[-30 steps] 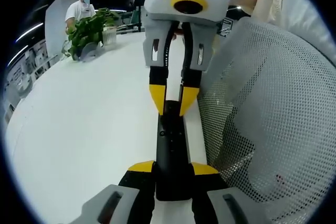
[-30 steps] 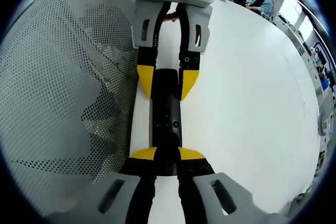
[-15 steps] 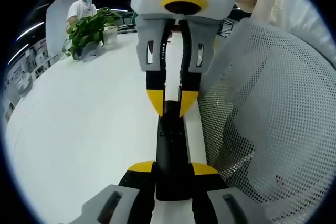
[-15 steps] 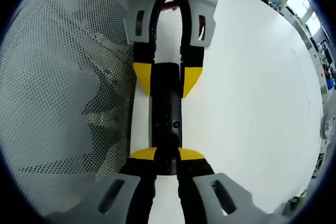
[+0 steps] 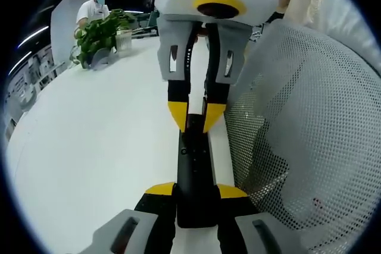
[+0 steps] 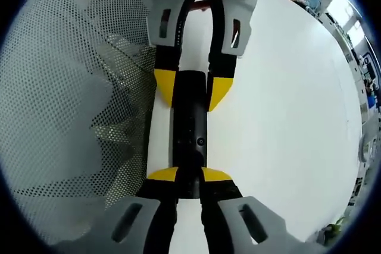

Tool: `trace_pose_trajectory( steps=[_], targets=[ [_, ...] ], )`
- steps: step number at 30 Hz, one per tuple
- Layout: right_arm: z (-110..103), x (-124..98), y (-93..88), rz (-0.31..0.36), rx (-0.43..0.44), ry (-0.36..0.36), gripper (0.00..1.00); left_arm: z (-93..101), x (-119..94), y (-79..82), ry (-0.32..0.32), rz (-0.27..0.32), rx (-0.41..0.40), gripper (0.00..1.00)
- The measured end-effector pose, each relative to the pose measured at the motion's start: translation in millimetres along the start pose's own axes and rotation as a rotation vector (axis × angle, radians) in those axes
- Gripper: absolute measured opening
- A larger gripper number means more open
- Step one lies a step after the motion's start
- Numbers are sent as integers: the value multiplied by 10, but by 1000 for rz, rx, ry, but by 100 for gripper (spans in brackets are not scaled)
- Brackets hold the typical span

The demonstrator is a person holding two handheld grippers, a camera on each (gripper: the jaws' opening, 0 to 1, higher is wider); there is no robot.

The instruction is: Press the specified remote control buttons in sequence, fully releasing each button before pressing the next.

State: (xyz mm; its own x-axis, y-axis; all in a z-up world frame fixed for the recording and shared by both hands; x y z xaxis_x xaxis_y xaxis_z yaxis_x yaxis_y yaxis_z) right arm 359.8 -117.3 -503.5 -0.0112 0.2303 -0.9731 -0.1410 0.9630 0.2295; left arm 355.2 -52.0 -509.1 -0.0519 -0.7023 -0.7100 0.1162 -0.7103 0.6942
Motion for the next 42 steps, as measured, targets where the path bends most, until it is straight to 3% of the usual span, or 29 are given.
trace_pose_trajectory(
  steps=[7, 10, 13, 14, 23, 27, 32, 38, 42],
  targets=[
    [16, -25, -16, 107, 82, -2, 12, -5, 1, -3, 1, -1, 0, 25],
    [-3, -30, -12, 128, 54, -19, 9, -7, 1, -4, 1, 2, -2, 25],
    [15, -29, -23, 121, 31, -45, 0, -8, 1, -7, 0, 0, -1, 25],
    [-12, -15, -10, 129, -1, -28, 0, -8, 2, -6, 0, 0, 4, 25],
    [-13, -18, -9, 91, 13, -18, 2, -5, 2, -4, 0, -1, 4, 25],
    [-26, -4, 5, 52, -52, -39, 2, -5, 2, -3, -1, 2, 0, 25],
    [-12, -8, -4, 55, -36, -42, 2, -4, 1, 0, -1, 4, -1, 25],
    [1, -28, -23, 132, 64, -35, 2, -7, 1, 0, -1, 8, -6, 25],
    [-27, -31, -35, 125, 58, -45, 2, -9, 2, -3, -1, 8, -5, 25]
  ],
)
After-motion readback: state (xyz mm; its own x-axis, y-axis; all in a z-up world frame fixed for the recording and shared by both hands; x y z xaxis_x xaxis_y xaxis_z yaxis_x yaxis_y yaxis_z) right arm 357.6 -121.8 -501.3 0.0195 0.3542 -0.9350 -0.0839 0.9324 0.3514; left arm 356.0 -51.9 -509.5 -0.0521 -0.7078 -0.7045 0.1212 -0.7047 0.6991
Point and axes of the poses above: the point that each gripper's makers call its tool centre point, and the gripper's own axes: x roughly forward along the fingers, z roughly to its right, y roughly out of its top, the point moved 1 cm from there along -x, roughly backward along the fingers, and after that the axes turned 2 degrees about -x, right-handed, at the moved point
